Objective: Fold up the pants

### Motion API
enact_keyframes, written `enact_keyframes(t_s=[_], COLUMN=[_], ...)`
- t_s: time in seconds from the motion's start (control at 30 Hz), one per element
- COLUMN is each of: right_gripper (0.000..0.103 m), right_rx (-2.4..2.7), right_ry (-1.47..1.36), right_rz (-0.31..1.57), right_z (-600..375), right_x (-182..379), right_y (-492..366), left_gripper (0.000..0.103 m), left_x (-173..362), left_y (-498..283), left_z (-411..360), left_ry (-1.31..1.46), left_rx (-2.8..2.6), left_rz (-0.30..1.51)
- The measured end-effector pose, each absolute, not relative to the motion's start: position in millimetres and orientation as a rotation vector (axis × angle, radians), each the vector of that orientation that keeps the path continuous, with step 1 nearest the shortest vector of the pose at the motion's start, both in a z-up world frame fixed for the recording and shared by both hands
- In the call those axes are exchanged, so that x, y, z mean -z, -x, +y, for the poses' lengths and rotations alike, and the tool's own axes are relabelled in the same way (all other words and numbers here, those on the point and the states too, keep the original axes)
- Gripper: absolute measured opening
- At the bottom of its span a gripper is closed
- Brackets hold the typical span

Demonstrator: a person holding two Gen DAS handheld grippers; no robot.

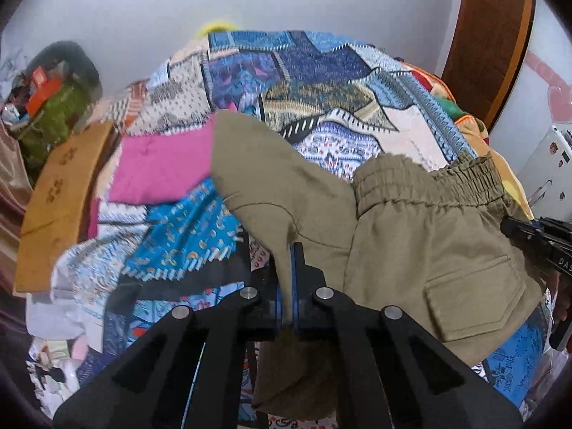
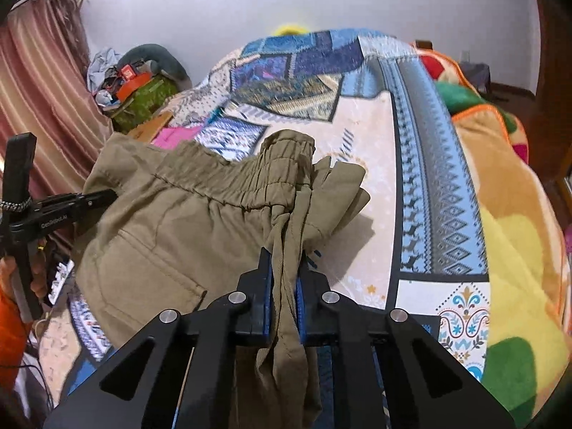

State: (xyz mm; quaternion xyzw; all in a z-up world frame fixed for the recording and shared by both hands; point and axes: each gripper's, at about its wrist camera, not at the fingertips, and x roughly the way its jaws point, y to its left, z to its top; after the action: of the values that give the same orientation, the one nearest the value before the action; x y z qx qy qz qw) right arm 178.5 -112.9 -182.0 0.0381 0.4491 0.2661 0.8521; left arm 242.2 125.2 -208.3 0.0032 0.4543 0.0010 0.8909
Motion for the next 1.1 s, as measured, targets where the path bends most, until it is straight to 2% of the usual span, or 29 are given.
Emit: enact_keyframes(t_s=[0.3, 0.6, 0.9, 1.1], right_gripper=[0.008, 0.008, 0.008, 0.008], right_rx=[-0.590, -0.619, -0.647, -0.673], right_ry=[0.004, 0.041, 0.074, 0.090], right_rz=[0.832, 0.718, 0.667, 0.654], right_z=[-90, -54, 10, 55], right_x=[134, 89, 82, 89], right_y=[-174, -205, -253, -288], left_gripper=[0.003, 0.003, 0.003, 0.003], left_x=[157, 107, 100, 120], left_y=[-234, -249, -292, -331], left_z=[127, 172, 225, 270], left_ry=[-0.056, -0.042, -0.076, -0.082], left_rx=[-0.026, -0.098, -0.191, -0.277], left_rz=[0.822, 0.713, 0.677, 0.670])
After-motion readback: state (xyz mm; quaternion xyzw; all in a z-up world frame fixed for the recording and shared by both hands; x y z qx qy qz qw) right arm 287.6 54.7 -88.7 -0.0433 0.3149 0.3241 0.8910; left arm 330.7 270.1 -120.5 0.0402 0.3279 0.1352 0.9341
